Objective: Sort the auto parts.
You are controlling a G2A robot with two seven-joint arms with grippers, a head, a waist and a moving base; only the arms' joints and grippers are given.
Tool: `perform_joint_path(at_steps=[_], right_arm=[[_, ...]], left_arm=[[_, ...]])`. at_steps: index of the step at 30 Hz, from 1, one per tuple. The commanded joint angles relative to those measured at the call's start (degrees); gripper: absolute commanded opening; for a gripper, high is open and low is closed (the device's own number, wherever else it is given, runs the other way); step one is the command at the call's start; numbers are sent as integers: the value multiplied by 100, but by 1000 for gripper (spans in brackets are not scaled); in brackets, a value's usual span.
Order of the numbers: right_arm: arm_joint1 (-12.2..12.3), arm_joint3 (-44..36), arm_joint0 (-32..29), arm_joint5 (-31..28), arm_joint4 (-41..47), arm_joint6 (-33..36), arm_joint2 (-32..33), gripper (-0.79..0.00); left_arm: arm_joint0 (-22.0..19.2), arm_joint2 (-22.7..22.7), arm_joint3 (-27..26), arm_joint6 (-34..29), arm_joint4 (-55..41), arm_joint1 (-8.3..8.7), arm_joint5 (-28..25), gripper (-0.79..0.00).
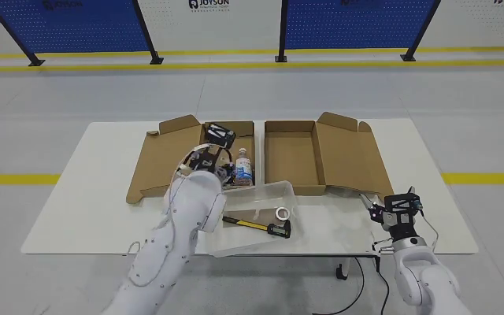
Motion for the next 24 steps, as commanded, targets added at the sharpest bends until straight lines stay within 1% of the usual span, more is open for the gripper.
perform_joint_path(at_steps=[1,5,9,13,16,19,20,24], right_arm=[[0,0,0,0,0,0,0,0],[0,0,0,0,0,0,0,0],[0,0,0,0,0,0,0,0],[0,0,0,0,0,0,0,0],[0,0,0,0,0,0,0,0],[0,0,0,0,0,0,0,0],[0,0,0,0,0,0,0,0],[0,0,0,0,0,0,0,0]], left_arm=[[449,-324,-471,104,114,46,45,0],[1172,-934,-1096,338,195,108,246,0],[1835,-1658,-1607,603,138,147,516,0],[2417,-2360,-1800,851,-199,158,747,0],[2710,-2761,-1865,947,-400,162,785,0],[2936,-3005,-1955,1008,-511,158,840,0],[2994,-3058,-1978,1009,-519,157,843,0],[2994,-3058,-1978,1009,-519,157,843,0]])
